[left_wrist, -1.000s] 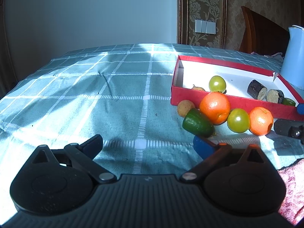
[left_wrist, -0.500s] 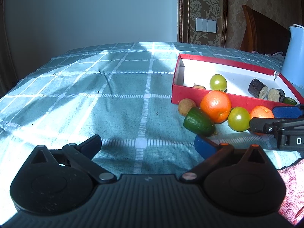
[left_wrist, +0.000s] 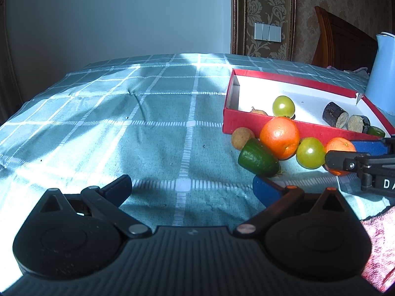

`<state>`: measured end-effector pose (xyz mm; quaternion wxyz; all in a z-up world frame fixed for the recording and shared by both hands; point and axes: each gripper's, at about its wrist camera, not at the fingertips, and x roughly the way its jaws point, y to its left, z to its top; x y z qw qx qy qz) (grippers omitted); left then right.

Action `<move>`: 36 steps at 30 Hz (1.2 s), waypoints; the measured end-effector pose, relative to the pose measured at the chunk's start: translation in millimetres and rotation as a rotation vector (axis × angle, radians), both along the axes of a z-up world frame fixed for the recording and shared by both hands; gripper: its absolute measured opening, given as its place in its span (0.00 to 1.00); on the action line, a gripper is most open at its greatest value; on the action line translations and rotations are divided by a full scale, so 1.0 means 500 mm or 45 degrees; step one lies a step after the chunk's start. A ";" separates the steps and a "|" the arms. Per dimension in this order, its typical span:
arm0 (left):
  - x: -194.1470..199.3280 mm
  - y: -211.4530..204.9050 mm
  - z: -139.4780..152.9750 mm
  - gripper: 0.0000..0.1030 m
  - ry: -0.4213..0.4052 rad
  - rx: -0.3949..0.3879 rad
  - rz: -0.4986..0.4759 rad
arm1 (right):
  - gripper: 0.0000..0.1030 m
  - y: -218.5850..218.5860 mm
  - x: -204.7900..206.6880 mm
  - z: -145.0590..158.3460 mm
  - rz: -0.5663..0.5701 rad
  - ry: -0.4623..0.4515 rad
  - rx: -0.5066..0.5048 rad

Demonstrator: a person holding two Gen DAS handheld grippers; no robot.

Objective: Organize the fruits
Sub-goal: 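Lift the tangerine with the right tool and carry it over the box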

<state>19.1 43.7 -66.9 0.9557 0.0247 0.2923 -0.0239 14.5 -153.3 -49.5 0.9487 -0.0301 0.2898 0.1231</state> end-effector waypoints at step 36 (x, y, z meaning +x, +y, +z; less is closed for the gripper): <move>0.002 0.003 -0.003 1.00 0.007 -0.008 0.000 | 0.40 -0.205 0.142 0.030 -0.397 -0.072 0.019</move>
